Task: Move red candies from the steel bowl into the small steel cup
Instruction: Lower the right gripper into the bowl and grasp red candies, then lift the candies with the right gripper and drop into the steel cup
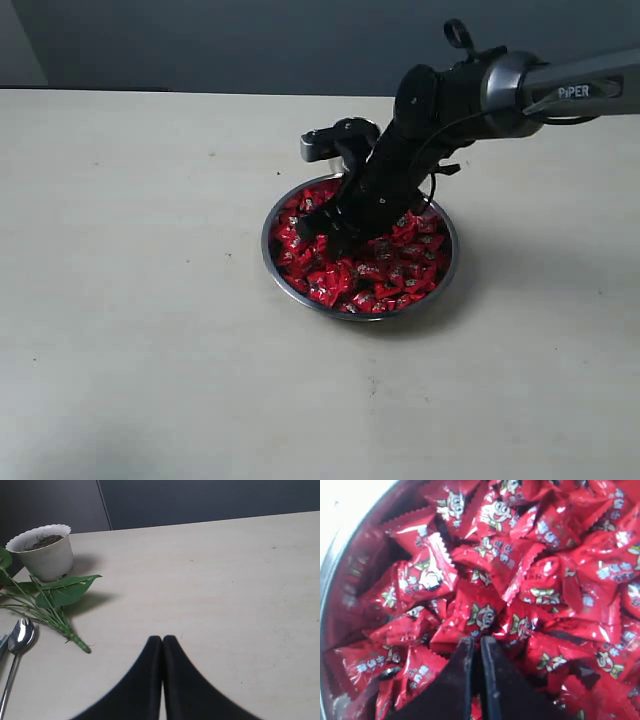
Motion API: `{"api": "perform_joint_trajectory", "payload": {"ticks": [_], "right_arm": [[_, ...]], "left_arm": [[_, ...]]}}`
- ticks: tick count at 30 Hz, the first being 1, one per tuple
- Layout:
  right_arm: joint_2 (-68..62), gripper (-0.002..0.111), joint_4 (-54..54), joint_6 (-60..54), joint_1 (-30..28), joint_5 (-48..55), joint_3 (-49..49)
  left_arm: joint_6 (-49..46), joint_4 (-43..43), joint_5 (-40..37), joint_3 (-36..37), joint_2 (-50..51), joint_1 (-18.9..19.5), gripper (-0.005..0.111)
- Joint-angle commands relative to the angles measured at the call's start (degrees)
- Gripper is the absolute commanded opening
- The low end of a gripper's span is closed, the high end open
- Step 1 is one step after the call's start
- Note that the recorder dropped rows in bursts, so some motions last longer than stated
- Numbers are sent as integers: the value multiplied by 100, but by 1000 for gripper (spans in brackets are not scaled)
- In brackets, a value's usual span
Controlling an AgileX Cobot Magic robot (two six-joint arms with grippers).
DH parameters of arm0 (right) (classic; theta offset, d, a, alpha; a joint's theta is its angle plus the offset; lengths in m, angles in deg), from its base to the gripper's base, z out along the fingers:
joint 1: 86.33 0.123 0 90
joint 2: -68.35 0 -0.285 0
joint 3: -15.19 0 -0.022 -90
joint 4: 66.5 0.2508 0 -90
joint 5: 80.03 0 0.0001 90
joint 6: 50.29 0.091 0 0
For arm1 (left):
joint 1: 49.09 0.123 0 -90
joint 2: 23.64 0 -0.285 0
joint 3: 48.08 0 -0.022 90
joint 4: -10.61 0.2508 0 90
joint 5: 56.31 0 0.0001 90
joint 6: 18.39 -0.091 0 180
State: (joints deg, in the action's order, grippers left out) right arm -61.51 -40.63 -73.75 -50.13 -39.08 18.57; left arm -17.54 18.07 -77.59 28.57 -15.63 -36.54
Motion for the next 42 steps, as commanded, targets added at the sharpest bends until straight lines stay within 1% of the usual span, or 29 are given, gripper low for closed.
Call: {"api": "perform_joint_trajectory", "payload": {"ticks": [1, 5, 7, 8, 10, 12, 15, 17, 20, 23, 27, 29, 31, 37, 42], "right_arm": [[382, 0, -200, 52, -20, 83, -25], [894, 0, -546, 52, -20, -75, -25], [1193, 0, -946, 201, -20, -450, 1], [1264, 0, -1190, 390, -20, -660, 88], [1194, 0, -1531, 517, -92, -752, 449], [947, 0, -1488, 553, -323, -840, 906], [327, 0, -995, 553, -794, -830, 1769], [-174, 0, -678, 495, -939, -718, 2363], [-783, 0, -407, 325, -950, -413, 3021], [-1138, 12, -139, 204, -950, -191, 3359], [-1247, 39, -146, 204, -950, -14, 3398], [-1201, 46, -197, 204, -950, 63, 3398], [-1107, 45, -269, 215, -950, 153, 3398], [-733, 37, -290, 255, -950, 686, 3398], [-543, 36, -290, 386, -950, 1332, 3375]], "left_arm": [[21, -37, 32, 34, -22, -5, 0], [21, -37, 32, 34, -22, -5, 0], [21, -37, 32, 34, -22, -5, 0], [21, -37, 32, 34, -22, -5, 0], [21, -37, 32, 34, -22, -5, 0], [21, -37, 32, 34, -22, -5, 0], [21, -37, 32, 34, -22, -5, 0], [21, -37, 32, 34, -22, -5, 0], [21, -37, 32, 34, -22, -5, 0], [21, -37, 32, 34, -22, -5, 0], [21, -37, 32, 34, -22, -5, 0], [21, -37, 32, 34, -22, -5, 0], [21, -37, 32, 34, -22, -5, 0], [21, -37, 32, 34, -22, -5, 0], [21, -37, 32, 34, -22, -5, 0]]}}
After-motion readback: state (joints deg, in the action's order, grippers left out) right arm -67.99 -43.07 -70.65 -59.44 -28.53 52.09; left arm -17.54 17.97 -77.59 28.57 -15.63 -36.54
